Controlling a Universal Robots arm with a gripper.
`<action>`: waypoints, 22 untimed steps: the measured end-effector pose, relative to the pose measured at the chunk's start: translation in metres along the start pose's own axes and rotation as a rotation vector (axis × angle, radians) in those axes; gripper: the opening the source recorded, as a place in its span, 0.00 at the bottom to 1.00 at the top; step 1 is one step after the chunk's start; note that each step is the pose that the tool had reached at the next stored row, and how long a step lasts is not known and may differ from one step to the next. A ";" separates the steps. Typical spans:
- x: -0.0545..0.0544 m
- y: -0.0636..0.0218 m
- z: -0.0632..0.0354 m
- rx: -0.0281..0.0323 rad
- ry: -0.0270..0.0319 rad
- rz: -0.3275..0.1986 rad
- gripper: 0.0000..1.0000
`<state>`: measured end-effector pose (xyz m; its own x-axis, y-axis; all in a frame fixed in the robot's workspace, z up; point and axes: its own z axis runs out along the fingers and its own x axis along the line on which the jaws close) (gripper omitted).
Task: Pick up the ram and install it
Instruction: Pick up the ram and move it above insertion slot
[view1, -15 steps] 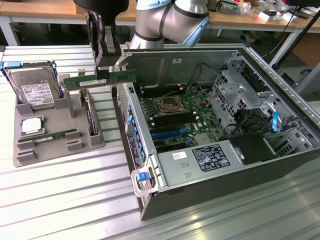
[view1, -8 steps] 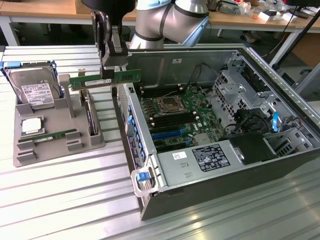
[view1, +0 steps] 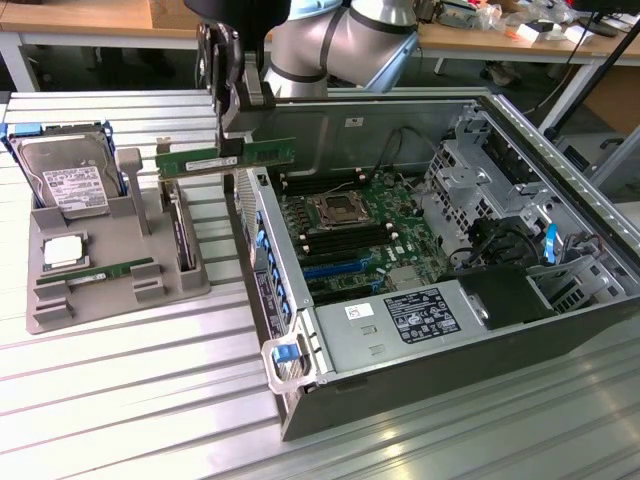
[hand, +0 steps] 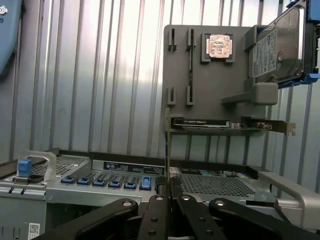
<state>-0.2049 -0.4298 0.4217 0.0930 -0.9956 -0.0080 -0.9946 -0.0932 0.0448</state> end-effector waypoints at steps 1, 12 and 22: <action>0.000 -0.0014 0.0000 0.0000 0.0001 0.000 0.12; 0.001 -0.0161 -0.0007 -0.0002 0.0019 0.000 0.12; 0.002 -0.0272 -0.0012 -0.0002 0.0032 0.000 0.12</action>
<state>-0.1775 -0.4296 0.4217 0.0930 -0.9957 -0.0048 -0.9946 -0.0932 0.0450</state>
